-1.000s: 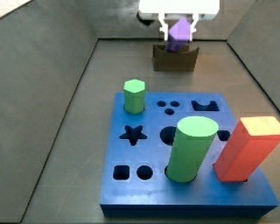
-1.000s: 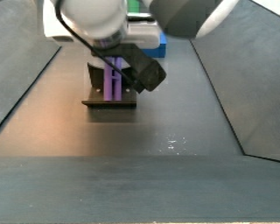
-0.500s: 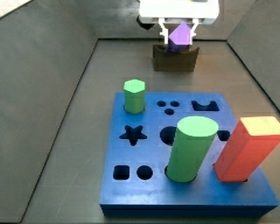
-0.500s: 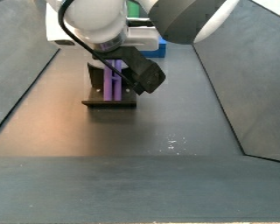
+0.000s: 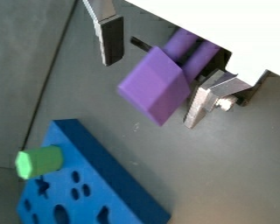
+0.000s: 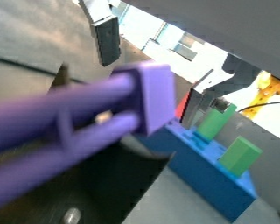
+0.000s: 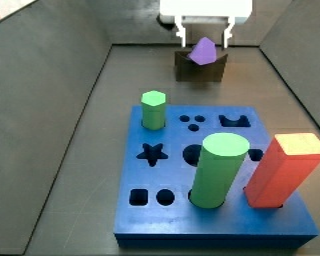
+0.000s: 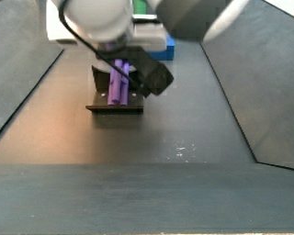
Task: Pick up the 3 prong object. Move up. Rotate the 3 prong object. Place the 3 prong object on the fixture. Regrasp the 3 prong object. Move to above the board. Insert the 3 prong object.
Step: Regrasp the 3 prong object.
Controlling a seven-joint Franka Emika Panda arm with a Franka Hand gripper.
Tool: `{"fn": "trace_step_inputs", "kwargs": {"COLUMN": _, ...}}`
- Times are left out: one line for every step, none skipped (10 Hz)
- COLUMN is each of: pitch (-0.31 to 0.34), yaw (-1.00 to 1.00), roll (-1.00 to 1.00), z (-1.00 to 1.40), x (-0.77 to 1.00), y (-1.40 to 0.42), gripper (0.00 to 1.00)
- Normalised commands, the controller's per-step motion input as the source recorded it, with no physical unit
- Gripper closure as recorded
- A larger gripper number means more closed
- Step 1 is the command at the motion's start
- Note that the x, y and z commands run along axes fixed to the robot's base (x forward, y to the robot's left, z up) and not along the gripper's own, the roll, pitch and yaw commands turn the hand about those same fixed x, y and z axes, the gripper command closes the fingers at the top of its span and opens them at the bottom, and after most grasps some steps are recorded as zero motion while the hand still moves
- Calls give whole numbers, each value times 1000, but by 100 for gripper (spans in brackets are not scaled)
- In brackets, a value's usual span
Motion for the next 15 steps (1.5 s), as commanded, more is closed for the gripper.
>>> {"fn": "trace_step_inputs", "kwargs": {"pitch": -26, "yaw": -52, "roll": -31, "z": 1000, "x": -12, "y": 10, "gripper": 0}}
{"fn": "trace_step_inputs", "kwargs": {"pitch": -37, "yaw": -38, "roll": -32, "z": 1000, "x": -13, "y": 10, "gripper": 0}}
{"fn": "trace_step_inputs", "kwargs": {"pitch": -56, "yaw": -2, "roll": -43, "z": 1000, "x": -21, "y": 9, "gripper": 0}}
{"fn": "trace_step_inputs", "kwargs": {"pitch": -63, "yaw": 8, "roll": -48, "z": 928, "x": -22, "y": 9, "gripper": 0}}
{"fn": "trace_step_inputs", "kwargs": {"pitch": -66, "yaw": 30, "roll": -58, "z": 675, "x": -26, "y": 7, "gripper": 0}}
{"fn": "trace_step_inputs", "kwargs": {"pitch": -66, "yaw": 44, "roll": -58, "z": 488, "x": -24, "y": 6, "gripper": 0}}
{"fn": "trace_step_inputs", "kwargs": {"pitch": -53, "yaw": 59, "roll": -57, "z": 238, "x": -28, "y": 8, "gripper": 0}}
{"fn": "trace_step_inputs", "kwargs": {"pitch": 64, "yaw": 45, "roll": 1000, "z": 834, "x": 135, "y": -752, "gripper": 0}}
{"fn": "trace_step_inputs", "kwargs": {"pitch": 65, "yaw": 46, "roll": 1000, "z": 681, "x": 123, "y": -695, "gripper": 0}}
{"fn": "trace_step_inputs", "kwargs": {"pitch": 65, "yaw": 45, "roll": 1000, "z": 587, "x": 82, "y": -605, "gripper": 0}}
{"fn": "trace_step_inputs", "kwargs": {"pitch": 62, "yaw": 44, "roll": 1000, "z": 312, "x": 22, "y": -343, "gripper": 0}}
{"fn": "trace_step_inputs", "kwargs": {"pitch": 60, "yaw": 44, "roll": 1000, "z": 107, "x": 10, "y": -157, "gripper": 0}}
{"fn": "trace_step_inputs", "kwargs": {"pitch": 64, "yaw": 43, "roll": 1000, "z": 40, "x": 27, "y": -66, "gripper": 0}}
{"fn": "trace_step_inputs", "kwargs": {"pitch": 66, "yaw": 43, "roll": 1000, "z": 37, "x": 29, "y": -53, "gripper": 0}}
{"fn": "trace_step_inputs", "kwargs": {"pitch": 66, "yaw": 43, "roll": 1000, "z": 30, "x": 19, "y": -43, "gripper": 0}}
